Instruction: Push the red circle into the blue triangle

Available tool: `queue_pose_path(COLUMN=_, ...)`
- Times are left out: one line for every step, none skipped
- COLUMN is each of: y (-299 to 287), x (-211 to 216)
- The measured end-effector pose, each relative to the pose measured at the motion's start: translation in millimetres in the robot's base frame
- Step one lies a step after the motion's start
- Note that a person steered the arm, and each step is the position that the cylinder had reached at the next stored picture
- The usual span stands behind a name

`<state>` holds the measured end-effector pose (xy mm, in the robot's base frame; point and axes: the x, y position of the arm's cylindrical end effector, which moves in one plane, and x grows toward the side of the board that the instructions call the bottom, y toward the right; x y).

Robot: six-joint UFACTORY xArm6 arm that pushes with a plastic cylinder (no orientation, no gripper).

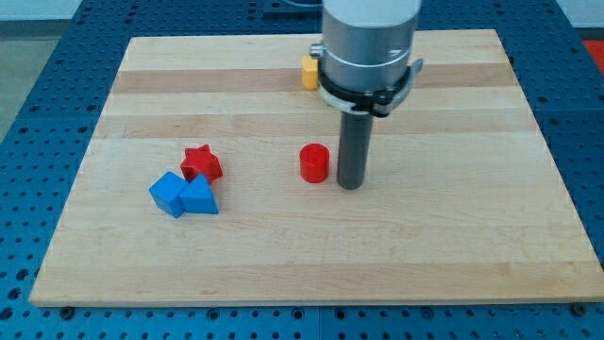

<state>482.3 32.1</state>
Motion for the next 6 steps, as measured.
queue_pose_path(y=-24, x=0)
queue_pose_path(y=-45, x=0)
queue_pose_path(y=-51, x=0)
queue_pose_path(y=-5, x=-3)
queue_pose_path(y=5, x=-40)
queue_pose_path(y=2, x=-48)
